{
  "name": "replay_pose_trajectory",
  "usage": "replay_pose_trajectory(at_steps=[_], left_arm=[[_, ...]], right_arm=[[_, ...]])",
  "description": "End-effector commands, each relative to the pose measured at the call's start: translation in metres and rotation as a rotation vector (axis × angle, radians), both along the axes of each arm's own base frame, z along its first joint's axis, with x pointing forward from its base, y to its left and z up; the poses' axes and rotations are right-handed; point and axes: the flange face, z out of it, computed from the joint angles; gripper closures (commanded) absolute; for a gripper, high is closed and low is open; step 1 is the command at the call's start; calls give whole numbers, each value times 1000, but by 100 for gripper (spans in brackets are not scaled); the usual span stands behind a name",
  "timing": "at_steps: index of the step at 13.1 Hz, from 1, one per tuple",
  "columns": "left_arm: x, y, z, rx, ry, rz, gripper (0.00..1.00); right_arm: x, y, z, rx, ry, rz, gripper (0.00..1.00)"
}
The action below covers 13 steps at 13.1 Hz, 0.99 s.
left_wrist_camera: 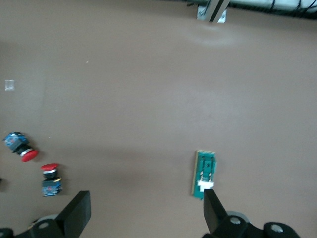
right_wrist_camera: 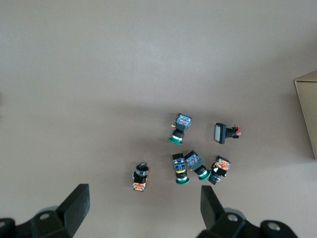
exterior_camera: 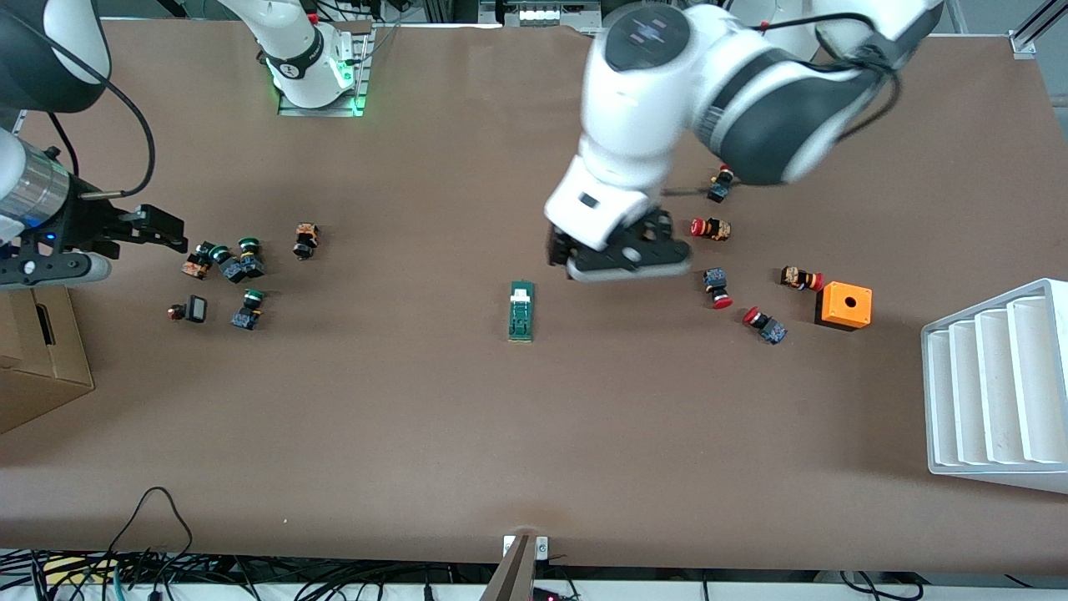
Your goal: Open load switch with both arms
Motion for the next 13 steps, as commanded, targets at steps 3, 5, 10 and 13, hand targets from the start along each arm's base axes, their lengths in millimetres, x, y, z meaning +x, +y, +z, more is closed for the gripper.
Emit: replay_pose_trajectory(at_steps=[3, 5, 10, 13], left_arm=[[46, 93, 2, 13, 189, -42, 0], [60, 136, 3, 5, 223, -74, 0], [75, 220, -7, -49, 275, -19, 0], [53, 255, -23, -52, 225, -34, 0]], right_arm=[[-7, -11, 18, -11, 20, 13, 1], [-7, -15, 18, -10, 20, 32, 1], [-9, -11, 23, -12, 34, 29, 1], [-8, -7, 23, -18, 26, 35, 1]])
